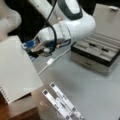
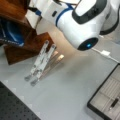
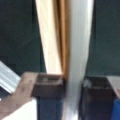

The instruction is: Open the box. Pick up the pen. Place the pen in the box. Pick up the book. Place the book on the shelf.

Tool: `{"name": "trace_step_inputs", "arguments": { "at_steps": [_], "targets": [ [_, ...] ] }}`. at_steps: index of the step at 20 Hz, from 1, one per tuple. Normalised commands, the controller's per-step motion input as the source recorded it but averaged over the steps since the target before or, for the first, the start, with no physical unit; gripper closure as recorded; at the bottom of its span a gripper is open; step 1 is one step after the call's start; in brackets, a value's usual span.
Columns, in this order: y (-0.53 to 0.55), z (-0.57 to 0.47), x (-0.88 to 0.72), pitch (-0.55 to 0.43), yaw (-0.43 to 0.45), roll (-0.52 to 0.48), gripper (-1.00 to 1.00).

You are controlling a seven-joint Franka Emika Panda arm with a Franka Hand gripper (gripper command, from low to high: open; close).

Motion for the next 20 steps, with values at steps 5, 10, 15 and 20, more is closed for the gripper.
{"name": "trace_step_inputs", "arguments": {
  "at_steps": [5, 10, 15, 20],
  "targets": [
    [-0.21, 0.06, -0.25, -0.071, 0.384, -0.059, 1.00],
    [-0.21, 0.01, -0.22, -0.077, 0.353, -0.052, 1.00],
    [-0.23, -0.04, -0.19, -0.101, 0.332, -0.056, 1.00],
    [-0.18, -0.10, -0.18, -0.136, 0.314, -0.054, 1.00]
  ]
}}
